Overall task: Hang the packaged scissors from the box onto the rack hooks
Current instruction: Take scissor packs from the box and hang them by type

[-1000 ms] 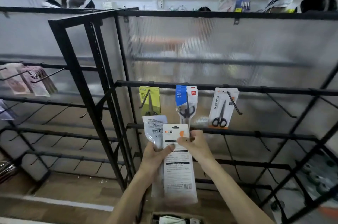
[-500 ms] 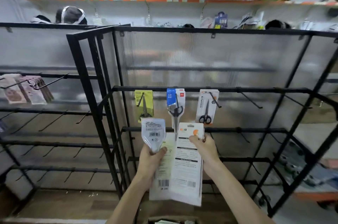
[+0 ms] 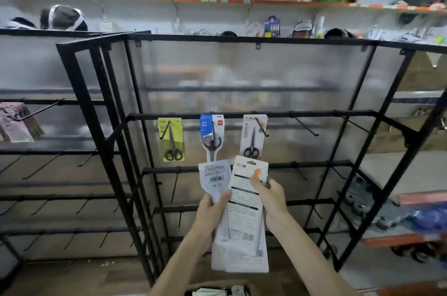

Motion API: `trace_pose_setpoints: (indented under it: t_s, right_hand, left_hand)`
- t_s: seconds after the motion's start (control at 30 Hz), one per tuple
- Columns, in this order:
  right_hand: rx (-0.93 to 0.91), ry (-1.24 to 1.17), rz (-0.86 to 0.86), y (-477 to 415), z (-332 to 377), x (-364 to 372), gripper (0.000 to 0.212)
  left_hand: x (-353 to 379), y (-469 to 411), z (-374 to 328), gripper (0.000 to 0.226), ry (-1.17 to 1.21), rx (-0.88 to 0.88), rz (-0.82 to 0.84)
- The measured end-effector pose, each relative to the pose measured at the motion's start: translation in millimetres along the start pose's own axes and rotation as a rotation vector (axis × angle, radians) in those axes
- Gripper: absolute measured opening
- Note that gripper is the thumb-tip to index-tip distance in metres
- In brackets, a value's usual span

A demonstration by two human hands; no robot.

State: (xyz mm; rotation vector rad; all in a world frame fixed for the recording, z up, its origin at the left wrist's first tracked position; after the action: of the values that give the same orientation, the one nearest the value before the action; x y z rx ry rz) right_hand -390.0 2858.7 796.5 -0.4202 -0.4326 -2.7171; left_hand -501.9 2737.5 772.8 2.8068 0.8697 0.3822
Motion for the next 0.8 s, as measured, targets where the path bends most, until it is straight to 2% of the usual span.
trace_pose_setpoints:
  t_s: [0.17,0.3,0.4,0.53,0.67,0.8]
  right_hand:
    - [-0.041,0.073,-0.096,-11,6,-27,0.015]
    - [0.015,-0.083,-0.099,-27,18,-42,0.02]
    - [0.04,-0.178,-0.161,-44,34,-63,0.023]
    - [-0.036,-0.178,-0.245,-67,79,-102,0.018]
    - [-0.063,0.046,-0.077,-74,96,-95,0.025]
    - [-0.099,0.261,0.093,-70,83,-73,0.015]
  left_hand:
    - [14,-11,10,0.038,-0.002,-0.048,-0.001]
    - [27,-26,12,0.033,0.002,-0.056,-0.039]
    - [40,-39,8,0.033,-0.04,-0.026,-0.091]
    - [61,-52,-5,0.025,-0.105,0.075,-0.168]
    - [104,-67,-12,0.027,-0.187,0.173,-0.174]
    - [134,-79,-8,0.035,-0.392,0.263,-0.241]
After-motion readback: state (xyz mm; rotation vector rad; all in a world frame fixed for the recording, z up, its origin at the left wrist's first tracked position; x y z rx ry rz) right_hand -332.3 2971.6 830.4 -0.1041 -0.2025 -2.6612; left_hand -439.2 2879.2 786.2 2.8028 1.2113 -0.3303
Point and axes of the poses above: each hand's wrist, its own y-axis away from the middle knuckle, its own x-axis out of the palm, z = x × y, the point moved 6 cm from there along -y, towards the middle knuckle, and after that the axes turned 9 degrees about -y, right-handed, at the moved point
